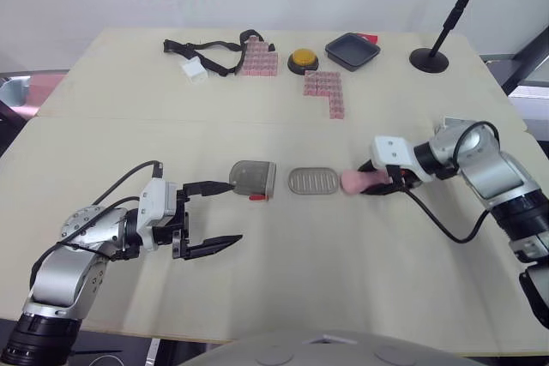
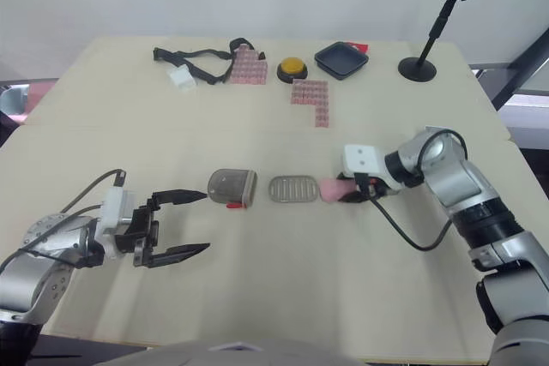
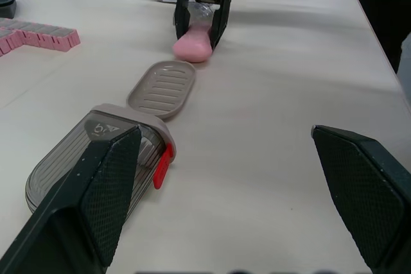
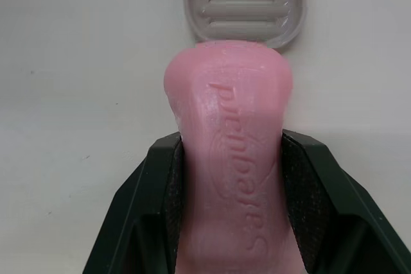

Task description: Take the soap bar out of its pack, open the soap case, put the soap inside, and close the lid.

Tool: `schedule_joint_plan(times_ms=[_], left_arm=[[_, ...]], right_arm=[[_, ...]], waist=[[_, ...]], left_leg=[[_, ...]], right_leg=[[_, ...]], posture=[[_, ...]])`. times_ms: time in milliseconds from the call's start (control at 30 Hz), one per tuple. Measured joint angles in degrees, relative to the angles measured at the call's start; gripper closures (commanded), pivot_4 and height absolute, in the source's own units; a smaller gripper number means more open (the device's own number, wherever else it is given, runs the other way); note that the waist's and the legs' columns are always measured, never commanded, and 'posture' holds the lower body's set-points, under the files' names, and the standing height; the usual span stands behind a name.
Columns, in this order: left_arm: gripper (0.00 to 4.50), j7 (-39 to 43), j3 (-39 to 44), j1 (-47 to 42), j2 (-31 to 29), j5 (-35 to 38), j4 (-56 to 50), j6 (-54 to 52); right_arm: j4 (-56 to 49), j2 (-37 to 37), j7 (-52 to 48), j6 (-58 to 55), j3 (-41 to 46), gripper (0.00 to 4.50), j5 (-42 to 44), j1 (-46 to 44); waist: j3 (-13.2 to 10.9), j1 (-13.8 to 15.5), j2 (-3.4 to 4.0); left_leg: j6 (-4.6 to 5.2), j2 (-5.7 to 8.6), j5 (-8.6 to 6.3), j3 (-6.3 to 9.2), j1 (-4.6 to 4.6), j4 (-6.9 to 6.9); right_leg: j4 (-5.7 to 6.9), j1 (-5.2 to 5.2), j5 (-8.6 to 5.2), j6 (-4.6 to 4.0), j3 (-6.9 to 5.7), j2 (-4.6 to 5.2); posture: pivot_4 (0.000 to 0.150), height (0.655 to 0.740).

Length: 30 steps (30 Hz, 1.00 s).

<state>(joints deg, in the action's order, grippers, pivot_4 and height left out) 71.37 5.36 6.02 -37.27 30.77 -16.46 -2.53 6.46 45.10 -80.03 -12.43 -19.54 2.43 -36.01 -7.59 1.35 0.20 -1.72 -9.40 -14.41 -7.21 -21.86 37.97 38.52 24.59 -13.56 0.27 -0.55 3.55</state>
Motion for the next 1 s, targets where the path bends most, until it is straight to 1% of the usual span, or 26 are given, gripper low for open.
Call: schedule_joint_plan(times_ms=[100, 200, 400, 467, 533, 600, 1000], left_arm=[[0.0, -0.1, 0.0, -0.4, 0.0, -0.4, 1.2, 0.6], [0.0, -0.7, 0.2, -1.1, 0.0, -0.7, 2.4, 0.6], [0.0, -1.1, 0.2, -1.3, 0.0, -0.7, 2.5, 0.6], [0.0, -1.3, 0.2, -1.3, 0.0, -0.7, 2.4, 0.6], [0.0, -1.4, 0.2, -1.3, 0.0, -0.7, 2.4, 0.6], [0.0, -1.4, 0.2, -1.2, 0.0, -0.8, 2.4, 0.6], [0.0, -1.8, 0.2, -1.0, 0.0, -1.2, 2.1, 0.7]], right_arm=[[-4.5, -1.2, 0.8, -4.2, 1.1, 2.8, 1.3, -3.2], [-9.6, -4.9, 4.1, -10.7, 0.8, 2.8, 1.4, -5.1], [-13.8, -11.7, 11.2, -20.8, -5.7, 2.8, -2.0, -5.2], [-15.5, -12.9, 12.2, -23.4, -7.8, 2.8, -2.4, -5.2], [-16.5, -13.1, 12.8, -24.9, -8.9, 2.8, -2.9, -5.2], [-16.5, -13.0, 13.3, -26.1, -10.7, 2.8, -3.6, -5.2], [-15.9, -12.0, 13.6, -26.9, -12.4, 2.8, -4.1, -5.1]], waist=[[0.0, 0.0, 0.0], [0.0, 0.1, -0.02], [0.0, 0.2, -0.02], [0.0, 0.2, -0.02], [0.0, 0.2, -0.02], [0.0, 0.2, -0.04], [0.0, 0.1, -0.04]], left_leg=[[0.0, -0.08, 0.0, 0.0, 0.04, -0.01], [-0.01, -0.12, 0.01, 0.01, 0.06, -0.01], [-0.24, -0.1, 0.07, 0.0, 0.03, -0.02], [-0.37, -0.1, 0.11, 0.01, 0.04, -0.08], [-0.46, -0.1, 0.11, 0.01, 0.06, -0.09], [-0.82, -0.1, 0.23, 0.0, 0.07, -0.1], [-1.01, -0.1, 0.27, -0.01, 0.16, -0.23]], right_leg=[[0.03, 0.0, 0.0, 0.0, -0.01, -0.08], [0.08, 0.0, -0.01, -0.02, -0.03, -0.13], [0.04, 0.0, -0.01, -0.01, -0.02, -0.12], [0.04, 0.01, 0.0, -0.01, -0.02, -0.12], [0.03, 0.0, 0.0, -0.01, -0.02, -0.12], [0.03, 0.0, 0.0, 0.0, 0.0, -0.12], [0.05, -0.01, 0.01, 0.01, 0.03, -0.13]], posture=[[0.15, 0.7338], [0.15, 0.7338], [0.15, 0.7338], [0.15, 0.7338], [0.15, 0.7338], [0.15, 0.7338], [0.15, 0.7338]])
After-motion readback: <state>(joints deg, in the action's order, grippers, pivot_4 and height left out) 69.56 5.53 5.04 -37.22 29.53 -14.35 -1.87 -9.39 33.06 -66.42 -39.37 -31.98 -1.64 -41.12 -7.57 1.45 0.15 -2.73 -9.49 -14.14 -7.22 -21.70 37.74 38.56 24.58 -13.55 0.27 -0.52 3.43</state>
